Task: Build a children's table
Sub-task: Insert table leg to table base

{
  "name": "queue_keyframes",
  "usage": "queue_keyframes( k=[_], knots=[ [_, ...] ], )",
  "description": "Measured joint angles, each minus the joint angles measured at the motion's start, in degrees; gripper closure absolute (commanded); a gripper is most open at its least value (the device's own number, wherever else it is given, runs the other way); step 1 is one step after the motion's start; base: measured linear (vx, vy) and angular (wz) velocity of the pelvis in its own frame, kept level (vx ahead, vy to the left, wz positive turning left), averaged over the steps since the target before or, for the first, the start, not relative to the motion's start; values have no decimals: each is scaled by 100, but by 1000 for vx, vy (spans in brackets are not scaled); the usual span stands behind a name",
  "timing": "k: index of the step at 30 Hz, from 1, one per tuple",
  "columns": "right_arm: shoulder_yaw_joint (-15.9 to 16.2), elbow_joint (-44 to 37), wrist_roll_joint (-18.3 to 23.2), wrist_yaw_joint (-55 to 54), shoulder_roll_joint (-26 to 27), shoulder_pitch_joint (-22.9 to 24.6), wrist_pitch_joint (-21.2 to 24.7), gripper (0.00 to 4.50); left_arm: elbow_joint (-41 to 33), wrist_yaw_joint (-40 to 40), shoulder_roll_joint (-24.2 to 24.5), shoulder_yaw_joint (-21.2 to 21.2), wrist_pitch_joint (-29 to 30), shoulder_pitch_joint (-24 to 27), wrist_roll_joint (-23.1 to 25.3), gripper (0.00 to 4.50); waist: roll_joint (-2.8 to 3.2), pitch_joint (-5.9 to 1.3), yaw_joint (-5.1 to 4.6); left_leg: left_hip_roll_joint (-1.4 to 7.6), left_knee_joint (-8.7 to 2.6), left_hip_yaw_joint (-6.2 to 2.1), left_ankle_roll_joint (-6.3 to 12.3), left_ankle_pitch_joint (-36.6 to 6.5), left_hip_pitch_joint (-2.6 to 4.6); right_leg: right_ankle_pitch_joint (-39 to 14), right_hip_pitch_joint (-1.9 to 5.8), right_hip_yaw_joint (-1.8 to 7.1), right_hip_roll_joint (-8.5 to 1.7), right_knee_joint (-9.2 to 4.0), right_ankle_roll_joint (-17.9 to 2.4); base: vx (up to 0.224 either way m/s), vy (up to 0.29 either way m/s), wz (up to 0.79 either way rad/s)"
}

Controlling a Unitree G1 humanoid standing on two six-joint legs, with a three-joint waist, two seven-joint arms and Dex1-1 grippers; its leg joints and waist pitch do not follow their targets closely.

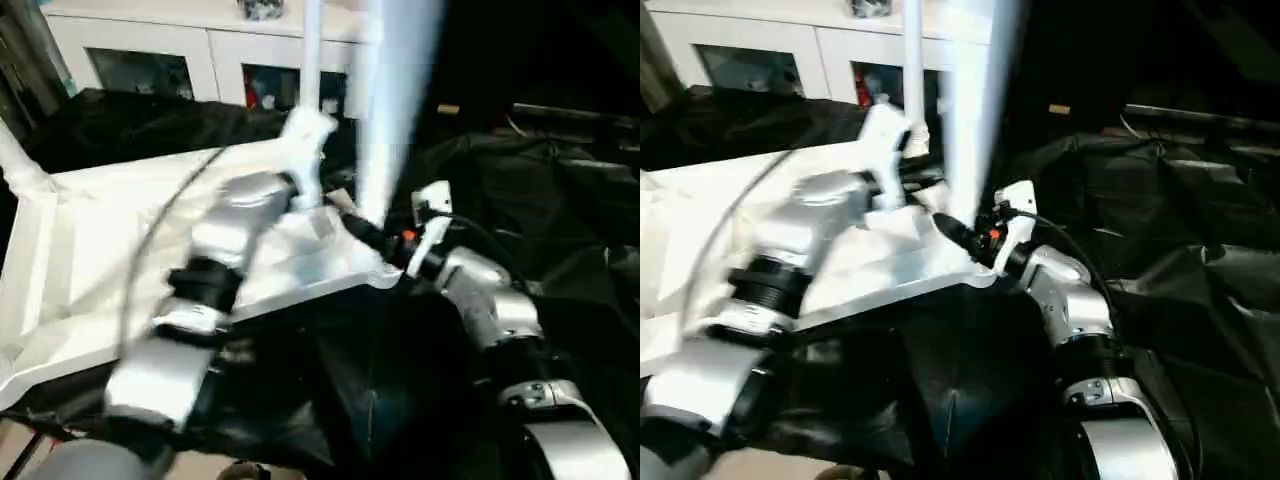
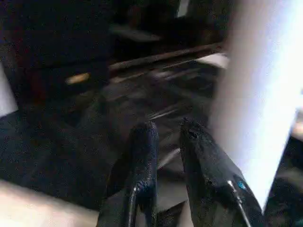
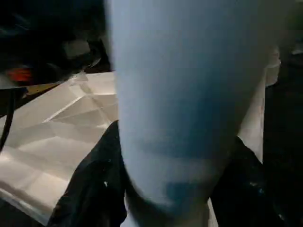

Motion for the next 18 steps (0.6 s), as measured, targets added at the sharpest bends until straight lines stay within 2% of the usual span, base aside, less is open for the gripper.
queue_keyframes(
  k=[3,10,16,18],
  knots=[
    [-4,-47,-9,-1,-33,2,-1,262,-196,-38,-15,-10,10,-2,-61,351,16,10,-24,7,3,0,0,2,5,0,-1,-1,5,10,0,0,0,0],
    [109,-48,-83,-24,-23,1,61,262,-39,129,161,-4,-293,-11,83,351,33,21,-12,13,22,0,-2,3,6,2,6,-3,6,19,1,0,0,0],
    [93,-48,-241,-161,-287,-7,155,263,-63,-63,933,-148,-559,261,450,351,36,22,-8,14,35,-1,-2,1,5,2,6,-2,6,24,2,0,0,0],
    [98,-48,-295,-223,-365,-43,200,263,-155,-502,1100,-288,-396,519,431,323,37,23,5,14,36,-1,-2,1,2,2,5,-4,5,25,2,0,0,0]
  ],
)
